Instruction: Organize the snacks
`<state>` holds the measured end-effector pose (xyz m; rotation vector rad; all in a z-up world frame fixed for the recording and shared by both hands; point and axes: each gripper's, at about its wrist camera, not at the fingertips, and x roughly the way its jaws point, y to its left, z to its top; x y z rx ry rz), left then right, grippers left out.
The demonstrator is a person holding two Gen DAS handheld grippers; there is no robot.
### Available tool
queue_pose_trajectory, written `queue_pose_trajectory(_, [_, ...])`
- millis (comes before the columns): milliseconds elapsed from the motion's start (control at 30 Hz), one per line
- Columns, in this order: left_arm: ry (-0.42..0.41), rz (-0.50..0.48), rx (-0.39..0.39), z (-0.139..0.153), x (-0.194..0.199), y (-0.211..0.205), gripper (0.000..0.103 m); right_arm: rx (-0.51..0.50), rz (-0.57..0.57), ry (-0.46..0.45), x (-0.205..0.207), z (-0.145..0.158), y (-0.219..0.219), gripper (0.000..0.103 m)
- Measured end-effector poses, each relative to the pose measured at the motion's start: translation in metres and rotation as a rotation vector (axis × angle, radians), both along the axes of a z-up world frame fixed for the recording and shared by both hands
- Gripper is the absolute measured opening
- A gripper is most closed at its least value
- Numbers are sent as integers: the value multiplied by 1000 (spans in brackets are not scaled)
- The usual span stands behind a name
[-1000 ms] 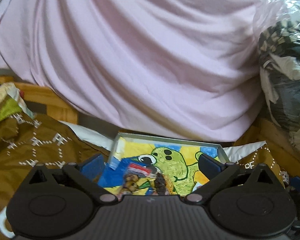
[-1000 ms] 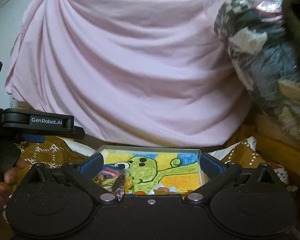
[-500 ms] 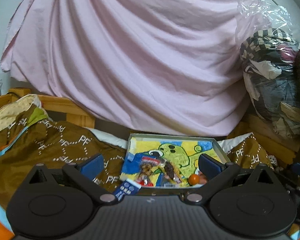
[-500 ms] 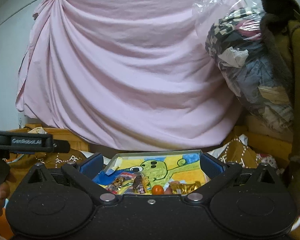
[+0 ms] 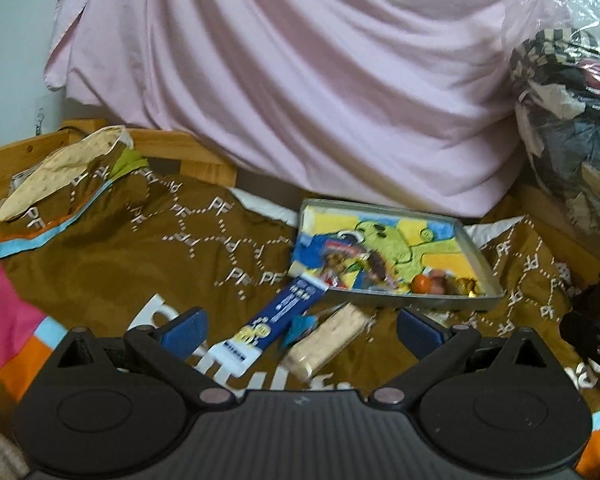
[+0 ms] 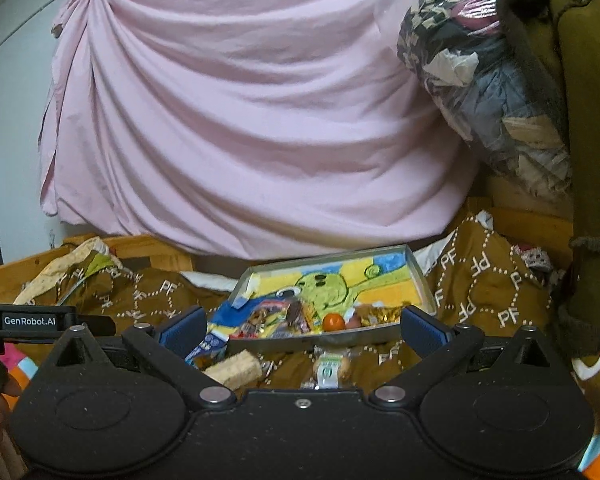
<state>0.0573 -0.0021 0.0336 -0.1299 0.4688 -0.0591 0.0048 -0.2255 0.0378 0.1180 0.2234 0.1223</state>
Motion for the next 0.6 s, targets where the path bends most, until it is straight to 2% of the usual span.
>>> queue_pose_trajectory(200, [84,13,62,-9,-3,5,103,-45,15,66,-1,-8,12,102])
queue_pose_trajectory(367, [140,25,73,-15,-1,10,103,-81,33,110,2,-13,20,102])
queue_pose_trajectory(600, [163,9,83,-18,-2,9,103,-98,35,162,7,-19,24,102])
